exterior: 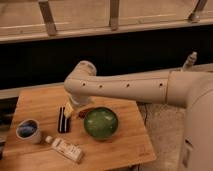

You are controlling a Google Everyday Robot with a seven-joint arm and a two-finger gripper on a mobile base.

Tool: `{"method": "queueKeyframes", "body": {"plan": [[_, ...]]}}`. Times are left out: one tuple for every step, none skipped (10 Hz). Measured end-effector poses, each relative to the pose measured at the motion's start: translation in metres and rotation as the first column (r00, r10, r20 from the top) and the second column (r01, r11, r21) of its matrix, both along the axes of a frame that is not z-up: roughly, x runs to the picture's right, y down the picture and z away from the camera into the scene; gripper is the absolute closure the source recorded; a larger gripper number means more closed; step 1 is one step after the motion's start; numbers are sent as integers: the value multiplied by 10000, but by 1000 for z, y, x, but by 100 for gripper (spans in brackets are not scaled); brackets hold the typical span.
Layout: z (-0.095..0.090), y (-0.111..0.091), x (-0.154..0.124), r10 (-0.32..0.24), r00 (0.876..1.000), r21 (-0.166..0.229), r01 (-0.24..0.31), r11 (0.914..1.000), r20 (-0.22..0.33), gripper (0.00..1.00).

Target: Stand the bottle upright

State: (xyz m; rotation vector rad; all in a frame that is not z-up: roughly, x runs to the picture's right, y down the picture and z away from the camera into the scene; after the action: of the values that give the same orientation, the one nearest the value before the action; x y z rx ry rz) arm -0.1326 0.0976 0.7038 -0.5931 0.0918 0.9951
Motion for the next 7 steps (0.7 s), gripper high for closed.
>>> {"method": "queueKeyframes", "body": {"plan": [[0, 0, 0, -3, 10000, -9, 3, 10000, 16, 20], [1, 0, 1, -18, 10000, -16, 18, 10000, 68, 20], [3, 3, -1, -198, 9996, 5, 198, 9998, 221, 20], [2, 5, -13, -610, 9965, 80, 607, 9981, 574, 20], [0, 6, -30, -1098, 9887, 228, 1080, 9939, 1022, 20], [-3, 6, -47, -1573, 9765, 428, 1526, 9874, 1470, 20], [-6, 7, -69, -2204, 9535, 731, 2096, 9750, 2054, 20]]}}
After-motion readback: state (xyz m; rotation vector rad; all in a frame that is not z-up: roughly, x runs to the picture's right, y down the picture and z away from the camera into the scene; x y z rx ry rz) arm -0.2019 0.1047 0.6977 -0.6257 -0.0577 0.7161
